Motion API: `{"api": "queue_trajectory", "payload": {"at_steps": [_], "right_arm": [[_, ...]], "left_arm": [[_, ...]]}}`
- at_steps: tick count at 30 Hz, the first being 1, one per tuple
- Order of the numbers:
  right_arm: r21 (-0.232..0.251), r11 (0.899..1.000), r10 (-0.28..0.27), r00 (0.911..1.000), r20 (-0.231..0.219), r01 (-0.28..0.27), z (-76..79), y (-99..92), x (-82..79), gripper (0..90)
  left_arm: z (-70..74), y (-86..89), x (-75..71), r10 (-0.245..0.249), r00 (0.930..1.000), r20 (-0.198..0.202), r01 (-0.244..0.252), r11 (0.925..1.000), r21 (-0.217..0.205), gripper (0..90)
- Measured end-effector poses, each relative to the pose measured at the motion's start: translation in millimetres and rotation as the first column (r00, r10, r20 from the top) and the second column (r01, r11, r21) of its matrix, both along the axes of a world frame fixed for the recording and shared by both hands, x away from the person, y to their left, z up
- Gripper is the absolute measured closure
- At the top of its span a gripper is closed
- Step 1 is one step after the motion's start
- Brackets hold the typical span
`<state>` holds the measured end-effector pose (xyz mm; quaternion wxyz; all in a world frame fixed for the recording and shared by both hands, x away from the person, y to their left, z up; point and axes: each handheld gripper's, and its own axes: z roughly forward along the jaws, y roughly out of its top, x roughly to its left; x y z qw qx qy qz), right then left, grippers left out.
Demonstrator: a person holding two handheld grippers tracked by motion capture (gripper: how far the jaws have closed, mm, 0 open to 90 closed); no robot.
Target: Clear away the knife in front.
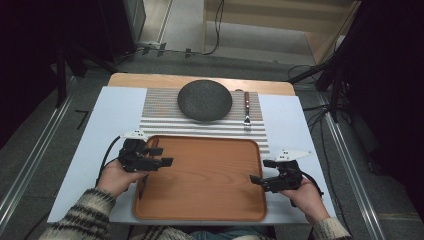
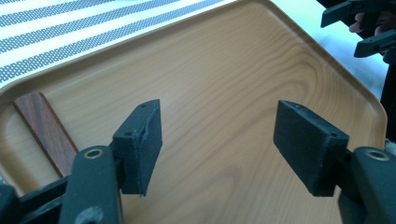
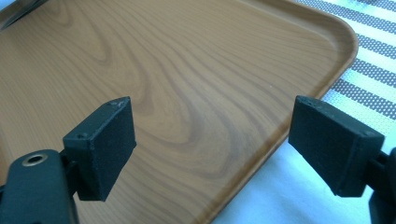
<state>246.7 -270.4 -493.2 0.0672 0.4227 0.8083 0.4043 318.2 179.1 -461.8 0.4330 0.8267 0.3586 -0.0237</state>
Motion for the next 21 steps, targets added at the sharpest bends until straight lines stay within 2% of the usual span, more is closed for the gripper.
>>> {"api": "queue_trajectory", "payload": {"at_steps": [12,21], "right_arm": [[0.001,1.0,0.001,1.0,0.0,-0.001,0.3,0.8,-0.2,13.2],[0.001,1.0,0.0,1.0,-0.001,0.0,0.0,0.6,0.6,13.2]], "left_arm": [[2.5,14.2,-14.1,0.012,0.9995,0.028,-0.013,0.9997,0.021,31.6],[1.7,22.9,-14.3,0.03,0.9993,0.02,-0.031,0.9995,0.011,31.6]]}}
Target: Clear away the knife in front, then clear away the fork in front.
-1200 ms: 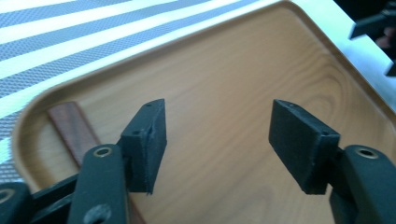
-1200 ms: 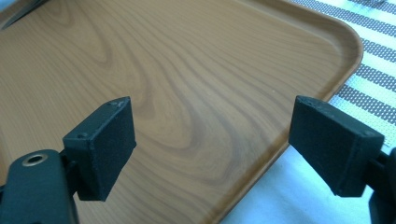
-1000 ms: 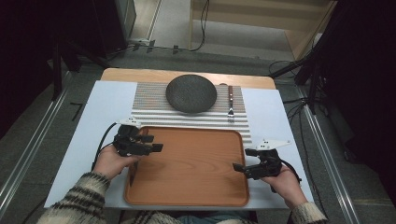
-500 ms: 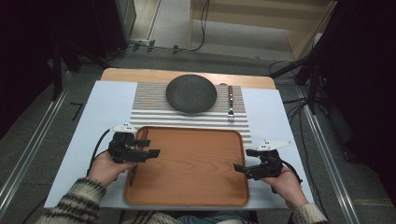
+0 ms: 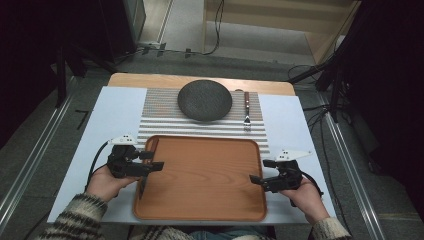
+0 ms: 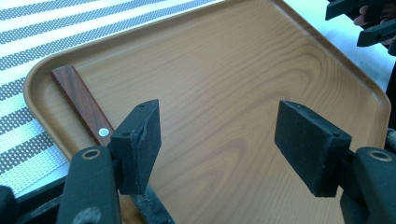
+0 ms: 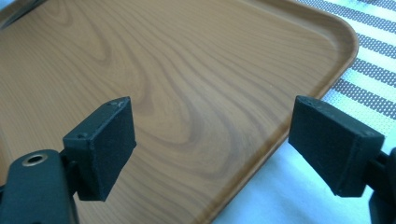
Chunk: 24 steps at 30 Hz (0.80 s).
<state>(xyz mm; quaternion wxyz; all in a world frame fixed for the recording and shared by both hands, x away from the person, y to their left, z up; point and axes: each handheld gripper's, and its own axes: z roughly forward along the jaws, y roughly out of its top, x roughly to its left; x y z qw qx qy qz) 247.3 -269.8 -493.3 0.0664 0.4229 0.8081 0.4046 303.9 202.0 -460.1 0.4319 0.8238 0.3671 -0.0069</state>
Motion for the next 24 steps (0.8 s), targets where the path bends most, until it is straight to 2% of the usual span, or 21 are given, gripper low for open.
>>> {"api": "queue_trajectory", "payload": {"at_steps": [4,10,13,14,15,17,24], "right_arm": [[-0.002,1.0,0.003,1.0,0.0,-0.003,-0.4,0.2,0.3,13.2],[0.033,0.999,0.005,1.0,0.003,-0.005,1.1,-0.1,1.0,13.2],[0.073,0.997,-0.016,0.9995,0.025,0.015,4.3,-0.9,2.4,13.2],[0.073,0.997,-0.016,0.9995,0.025,0.015,4.3,-0.9,2.4,13.2],[0.104,0.994,-0.035,0.9991,0.024,0.033,6.2,-1.2,3.4,13.2],[0.118,0.992,-0.05,0.9984,0.026,0.047,7.6,-1.5,5.0,13.2],[0.116,0.988,-0.111,0.9924,0.053,0.105,9.6,-3.9,14.0,13.1]], "left_arm": [[-0.6,1.5,0.7,0.003,1.0,-0.003,-0.003,1.0,-0.001,31.6],[-2.0,5.6,3.2,0.006,0.9999,-0.009,-0.006,0.9999,-0.011,31.6],[-2.7,7.3,4.0,0.014,0.9999,-0.009,-0.014,0.9998,-0.015,31.7],[-2.9,7.5,4.4,0.014,0.9998,-0.01,-0.014,0.9998,-0.013,31.7],[-3.3,7.7,5.0,0.013,0.9998,-0.012,-0.013,0.9999,-0.011,31.6],[-3.7,7.4,5.2,0.012,0.9999,-0.011,-0.012,0.9999,-0.013,31.6],[-3.4,6.7,3.1,0.01,0.9999,-0.008,-0.01,0.9999,-0.01,31.6]]}}
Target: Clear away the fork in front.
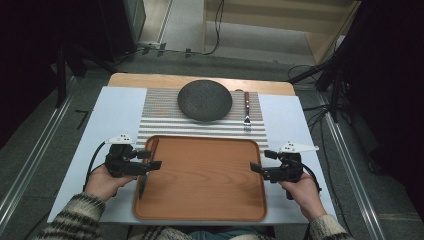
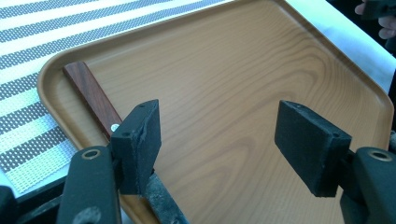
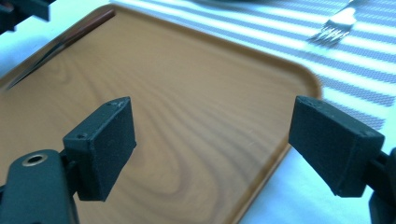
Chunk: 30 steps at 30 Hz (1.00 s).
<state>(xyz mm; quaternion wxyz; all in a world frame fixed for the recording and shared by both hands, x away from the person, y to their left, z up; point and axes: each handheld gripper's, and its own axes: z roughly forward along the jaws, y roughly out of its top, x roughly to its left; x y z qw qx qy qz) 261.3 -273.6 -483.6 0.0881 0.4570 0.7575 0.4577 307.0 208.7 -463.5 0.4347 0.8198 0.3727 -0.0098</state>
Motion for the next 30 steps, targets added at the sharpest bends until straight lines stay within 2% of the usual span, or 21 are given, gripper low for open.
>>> {"api": "queue_trajectory", "payload": {"at_steps": [4,5,10,17,22,30], "right_arm": [[-0.003,1.0,-0.015,0.9999,-0.001,0.015,0.3,-2.2,5.5,13.1],[-0.002,1.0,-0.011,0.9998,-0.017,0.011,0.1,-2.7,7.2,13.1],[0.007,0.999,-0.031,0.9992,-0.026,0.031,0.5,-1.6,12.8,13.1],[0.016,0.994,-0.111,0.9938,-0.003,0.111,2.9,-3.3,27.8,13.1],[0.015,0.991,-0.136,0.9906,0.008,0.136,3.5,-0.8,37.2,13.1],[0.001,0.983,-0.183,0.983,0.017,0.183,3.2,1.4,52.3,13.2]], "left_arm": [[-0.2,0.2,-0.5,-0.002,1.0,0.002,0.002,1.0,0.002,31.7],[-0.1,0.5,-0.6,0.0,1.0,0.003,0.0,1.0,0.003,31.7],[-0.3,2.2,0.0,0.005,1.0,0.002,-0.005,1.0,-0.006,31.6],[-0.9,1.0,0.1,0.001,1.0,0.002,-0.001,1.0,0.0,31.7],[-1.3,2.0,0.9,0.004,1.0,-0.003,-0.004,1.0,-0.009,31.7],[-1.7,1.3,1.2,-0.002,1.0,-0.003,0.002,1.0,-0.001,31.7]]}}
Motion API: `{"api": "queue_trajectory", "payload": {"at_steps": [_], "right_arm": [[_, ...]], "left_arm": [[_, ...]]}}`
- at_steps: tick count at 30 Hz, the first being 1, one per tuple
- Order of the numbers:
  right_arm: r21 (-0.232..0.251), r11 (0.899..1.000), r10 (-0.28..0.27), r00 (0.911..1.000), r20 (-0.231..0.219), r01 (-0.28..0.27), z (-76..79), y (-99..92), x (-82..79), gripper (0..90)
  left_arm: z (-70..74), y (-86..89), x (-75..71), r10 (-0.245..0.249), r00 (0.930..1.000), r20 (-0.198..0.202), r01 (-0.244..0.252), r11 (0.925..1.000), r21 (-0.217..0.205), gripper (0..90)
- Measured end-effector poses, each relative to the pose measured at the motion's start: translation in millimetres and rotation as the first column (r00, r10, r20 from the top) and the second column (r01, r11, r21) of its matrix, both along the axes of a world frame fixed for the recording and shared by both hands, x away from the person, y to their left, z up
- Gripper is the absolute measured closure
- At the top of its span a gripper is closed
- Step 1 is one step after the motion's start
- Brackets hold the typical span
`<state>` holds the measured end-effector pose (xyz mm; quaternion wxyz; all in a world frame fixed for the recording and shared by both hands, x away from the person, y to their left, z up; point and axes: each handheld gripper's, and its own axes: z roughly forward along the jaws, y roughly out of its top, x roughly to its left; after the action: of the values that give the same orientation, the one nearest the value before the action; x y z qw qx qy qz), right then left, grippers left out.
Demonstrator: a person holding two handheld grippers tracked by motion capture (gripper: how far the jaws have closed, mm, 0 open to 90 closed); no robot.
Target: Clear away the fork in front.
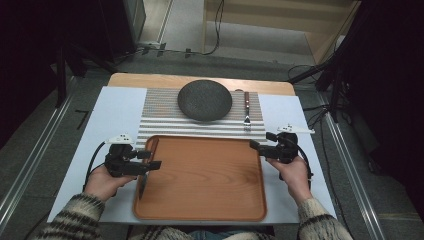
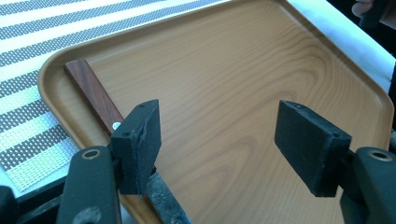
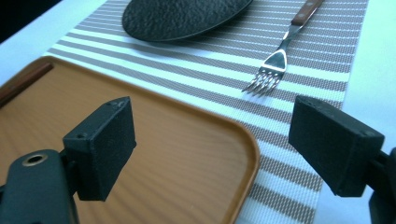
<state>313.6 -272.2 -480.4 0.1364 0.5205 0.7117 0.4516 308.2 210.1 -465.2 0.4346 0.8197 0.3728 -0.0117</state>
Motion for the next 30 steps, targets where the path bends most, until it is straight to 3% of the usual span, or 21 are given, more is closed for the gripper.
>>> {"api": "queue_trajectory", "payload": {"at_steps": [1,14,19,30], "right_arm": [[-0.02,1.0,-0.009,0.9999,0.009,0.01,-0.6,1.4,4.5,13.1],[-0.028,0.995,-0.098,0.995,0.017,0.099,-4.7,5.4,35.1,13.2],[-0.021,0.994,-0.108,0.994,0.014,0.109,-5.2,7.4,46.9,13.6],[-0.067,0.988,-0.134,0.9907,0.023,0.136,-6.6,8.0,72.0,13.6]], "left_arm": [[-0.1,-0.2,0.2,0.0,1.0,0.0,0.0,1.0,-0.001,31.6],[-0.7,-0.2,2.3,0.003,1.0,-0.003,-0.003,1.0,-0.006,31.6],[-1.2,-0.9,3.2,-0.006,1.0,-0.005,0.006,1.0,-0.005,31.7],[-1.3,-3.5,4.0,-0.012,0.9999,-0.004,0.012,0.9998,-0.018,31.6]]}}
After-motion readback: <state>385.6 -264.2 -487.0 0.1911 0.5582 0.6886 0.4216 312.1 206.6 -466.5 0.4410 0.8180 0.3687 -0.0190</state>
